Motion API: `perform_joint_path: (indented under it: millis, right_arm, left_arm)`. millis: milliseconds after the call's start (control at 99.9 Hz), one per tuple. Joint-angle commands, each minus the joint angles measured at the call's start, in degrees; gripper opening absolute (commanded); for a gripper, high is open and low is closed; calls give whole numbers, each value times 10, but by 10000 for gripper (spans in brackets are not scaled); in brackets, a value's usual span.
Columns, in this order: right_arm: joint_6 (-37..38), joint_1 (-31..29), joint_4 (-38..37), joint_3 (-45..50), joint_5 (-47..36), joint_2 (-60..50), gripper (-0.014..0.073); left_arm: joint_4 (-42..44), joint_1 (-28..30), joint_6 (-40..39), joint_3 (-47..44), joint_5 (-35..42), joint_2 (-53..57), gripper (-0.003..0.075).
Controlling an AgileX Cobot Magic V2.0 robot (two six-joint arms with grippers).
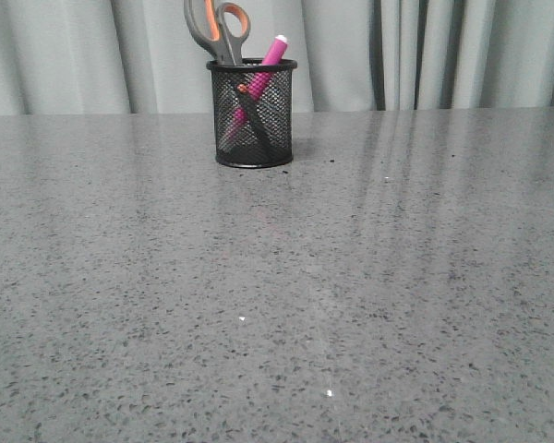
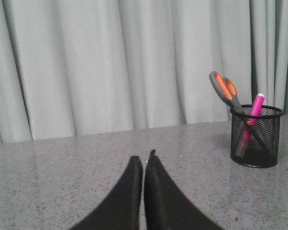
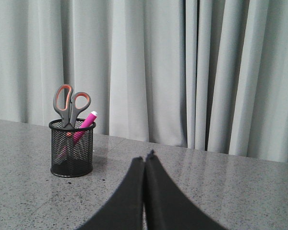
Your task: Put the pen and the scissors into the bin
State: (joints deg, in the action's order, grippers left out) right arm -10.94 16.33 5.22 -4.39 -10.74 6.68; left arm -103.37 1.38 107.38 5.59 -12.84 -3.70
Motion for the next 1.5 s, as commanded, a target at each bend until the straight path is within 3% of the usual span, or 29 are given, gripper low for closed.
perform_joint_path:
  millis: [0, 320, 420, 470, 620, 690, 760, 860, 1091, 1261, 1311, 1491]
  right_arm:
    - [-5, -3, -2, -14, -41, 5, -69]
    - [-5, -3, -2, -14, -41, 5, -69]
    - [-5, -3, -2, -14, -41, 5, -69]
    - [-5, -3, -2, -14, -41, 5, -69]
    - [-5, -3, -2, -14, -41, 5, -69]
    - [-5, -3, -2, -14, -41, 5, -69]
    - [-5, -3, -2, -14, -41, 5, -69]
    - [-5, -3, -2, -14, -41, 5, -69]
    - [-5, -3, -2, -14, -41, 5, -69]
    - [-5, -3, -2, -14, -41, 5, -69]
    - [-5, -3, -2, -14, -41, 5, -69]
    - [-5, -3, -2, -14, -42, 5, -69]
  left_arm:
    - [-26, -4, -1, 16, -19, -6, -19]
    - [-23, -4, -1, 16, -19, -6, -19]
    - [47, -4, -30, 16, -19, -6, -19]
    - [139, -4, -121, 18, -7, -6, -19]
    - [546, -4, -594, 24, 36, -6, -19]
    - [717, -7, -772, 24, 63, -6, -19]
    - [839, -15, -882, 23, 89, -6, -19]
    - [958, -29, -974, 17, 98, -6, -19]
    - [1016, -54, -1006, -30, 128, 9, -19]
    - [1016, -54, -1007, -83, 154, 60, -19]
    - [1022, -54, -1014, -82, 128, 57, -19]
    - [1014, -55, -1017, -83, 147, 59, -19]
